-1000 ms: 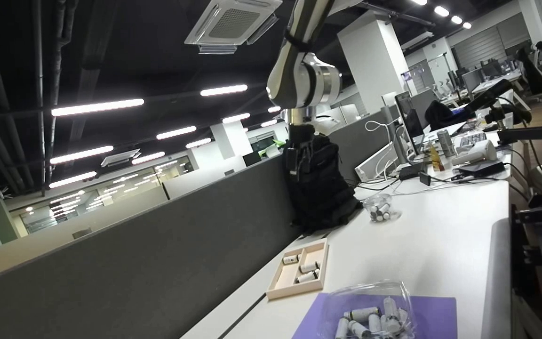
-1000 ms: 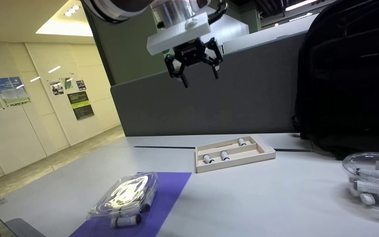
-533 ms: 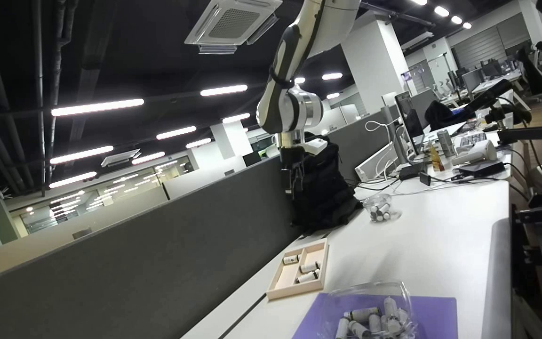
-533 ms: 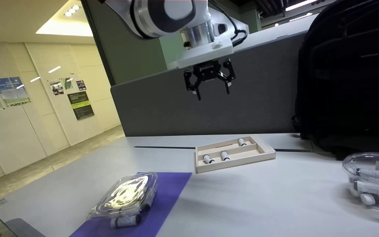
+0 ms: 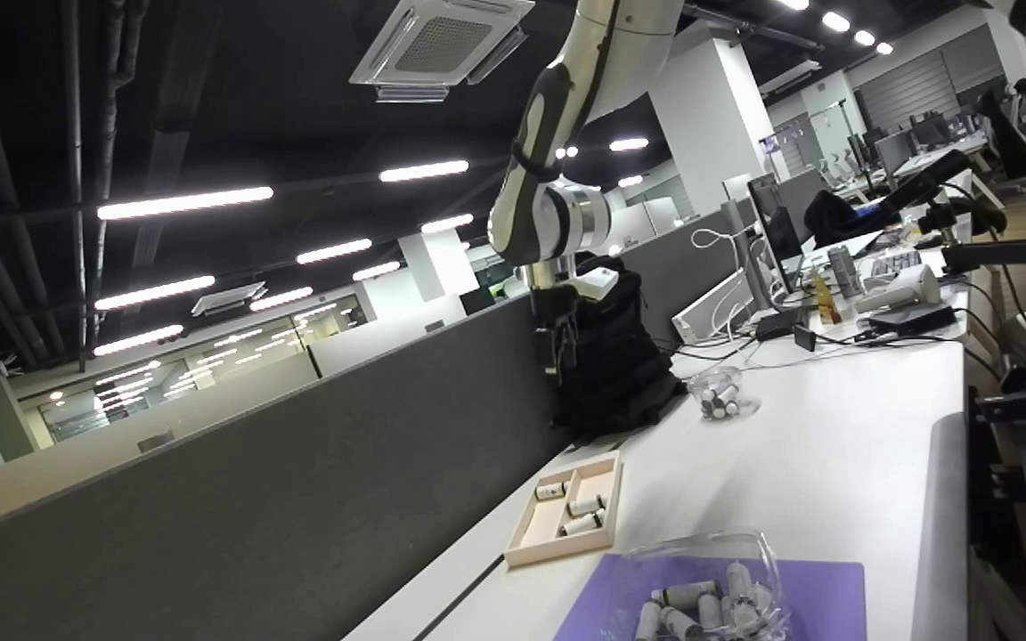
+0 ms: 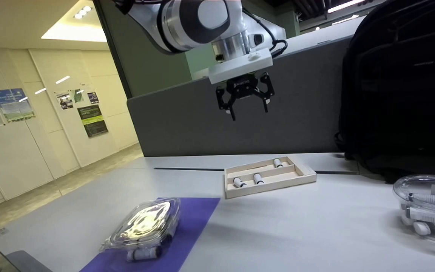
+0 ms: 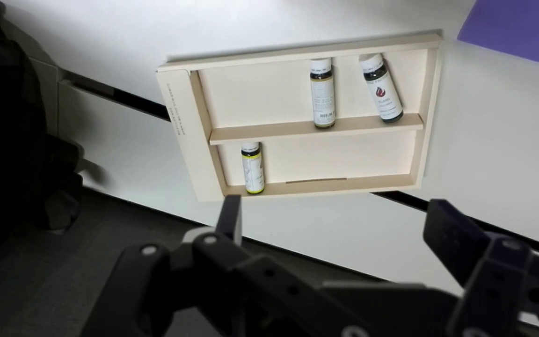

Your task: Remove one bottle from the bottom part of the tray and place it o the table

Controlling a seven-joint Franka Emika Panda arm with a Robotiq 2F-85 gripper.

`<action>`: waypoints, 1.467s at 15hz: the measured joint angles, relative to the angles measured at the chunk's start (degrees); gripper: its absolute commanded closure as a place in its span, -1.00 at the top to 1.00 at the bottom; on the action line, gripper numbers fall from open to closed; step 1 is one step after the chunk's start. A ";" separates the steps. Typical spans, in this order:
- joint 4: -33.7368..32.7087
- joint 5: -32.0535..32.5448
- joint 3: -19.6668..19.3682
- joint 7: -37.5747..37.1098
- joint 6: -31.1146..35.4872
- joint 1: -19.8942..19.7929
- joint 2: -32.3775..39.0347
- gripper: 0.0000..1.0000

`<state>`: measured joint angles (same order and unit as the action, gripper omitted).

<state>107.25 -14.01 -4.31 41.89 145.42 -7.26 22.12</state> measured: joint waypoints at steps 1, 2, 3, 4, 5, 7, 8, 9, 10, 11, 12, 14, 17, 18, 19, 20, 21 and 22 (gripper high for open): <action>-0.02 0.84 0.41 -0.42 0.01 -0.18 0.63 1.00; -0.12 1.81 0.71 -1.00 0.05 -0.27 1.46 1.00; -0.28 2.78 0.98 -1.57 0.12 -0.29 2.46 1.00; -0.61 3.81 1.26 -2.21 0.27 -0.29 3.59 1.00; -1.04 4.74 1.55 -2.81 0.50 -0.29 4.76 1.00; -2.16 6.32 2.14 -3.76 1.41 -0.30 7.24 1.00; -2.90 6.84 2.41 -4.03 1.79 -0.30 8.46 1.00; -3.71 7.39 2.63 -4.36 2.19 -0.31 9.66 1.00; -4.63 7.80 2.85 -4.59 2.42 -0.34 10.84 1.00; -5.66 8.30 3.10 -4.73 2.55 -0.45 12.06 1.00; -6.71 8.63 3.32 -4.78 2.56 -0.57 13.26 1.00; -8.75 8.88 3.91 -4.78 2.39 -1.04 15.55 1.00; -11.34 9.26 4.73 -4.78 1.95 -1.96 18.57 1.00; -12.15 9.33 4.98 -4.78 1.74 -2.29 19.52 1.00; -12.97 9.37 5.29 -4.77 1.51 -2.65 20.48 1.00; -13.80 9.38 5.59 -4.77 1.26 -3.00 21.43 1.00; -14.59 9.39 5.91 -4.76 1.14 -3.34 22.34 1.00; -15.36 9.40 6.22 -4.76 1.02 -3.63 23.28 1.00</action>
<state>91.89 -4.62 1.91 37.13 146.44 -10.89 45.39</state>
